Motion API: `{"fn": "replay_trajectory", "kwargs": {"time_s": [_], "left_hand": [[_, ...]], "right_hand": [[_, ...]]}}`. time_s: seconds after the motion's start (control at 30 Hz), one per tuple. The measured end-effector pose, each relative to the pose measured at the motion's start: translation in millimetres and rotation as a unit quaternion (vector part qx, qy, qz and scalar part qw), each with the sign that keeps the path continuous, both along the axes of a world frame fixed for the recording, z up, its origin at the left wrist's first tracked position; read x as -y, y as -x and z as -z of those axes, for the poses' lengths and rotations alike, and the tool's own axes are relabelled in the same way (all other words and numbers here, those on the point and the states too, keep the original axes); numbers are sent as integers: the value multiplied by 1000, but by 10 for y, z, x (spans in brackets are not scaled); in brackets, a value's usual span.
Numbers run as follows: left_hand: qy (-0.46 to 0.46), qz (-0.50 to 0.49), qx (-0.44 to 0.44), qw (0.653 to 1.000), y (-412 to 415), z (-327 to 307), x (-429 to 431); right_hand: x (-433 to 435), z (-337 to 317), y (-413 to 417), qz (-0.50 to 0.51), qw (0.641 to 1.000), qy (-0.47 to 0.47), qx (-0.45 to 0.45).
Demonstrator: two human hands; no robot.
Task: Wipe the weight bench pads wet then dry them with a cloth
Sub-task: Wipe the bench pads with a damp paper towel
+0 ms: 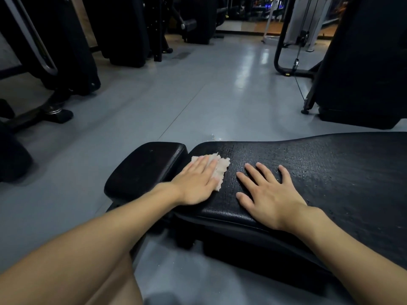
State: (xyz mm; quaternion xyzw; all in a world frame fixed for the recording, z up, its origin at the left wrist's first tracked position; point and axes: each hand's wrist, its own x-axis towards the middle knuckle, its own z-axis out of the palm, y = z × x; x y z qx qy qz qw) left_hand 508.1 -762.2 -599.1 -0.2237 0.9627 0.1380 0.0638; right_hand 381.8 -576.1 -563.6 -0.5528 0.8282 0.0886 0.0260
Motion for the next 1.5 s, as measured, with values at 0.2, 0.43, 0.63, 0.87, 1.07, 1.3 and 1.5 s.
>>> {"fn": "replay_trajectory", "kwargs": {"time_s": [0.2,0.43,0.63,0.87,1.07,1.3,1.5], "left_hand": [[55,35,-1,998,-775,42,-421],[23,-6,7,1000,-546,6,-205],[-48,-89,19,995,157,15,417],[-94,-127,12,987,627,-41,703],[-39,-64,-10,997,135,-1,346],[-85,-29,-66,994,-175,-131,141],[-200,-99,-295,929,-311,71,165]], "right_hand": [[145,-66,-72,-27,999,12,-27],[203,66,-113,-33,999,-14,9],[218,70,-138,-34,999,-13,2],[250,77,-139,-33,999,-15,-6],[256,93,-135,-28,999,-20,-4],[275,-7,-167,-12,1000,-2,20],[932,-135,-387,-70,964,184,179]]}}
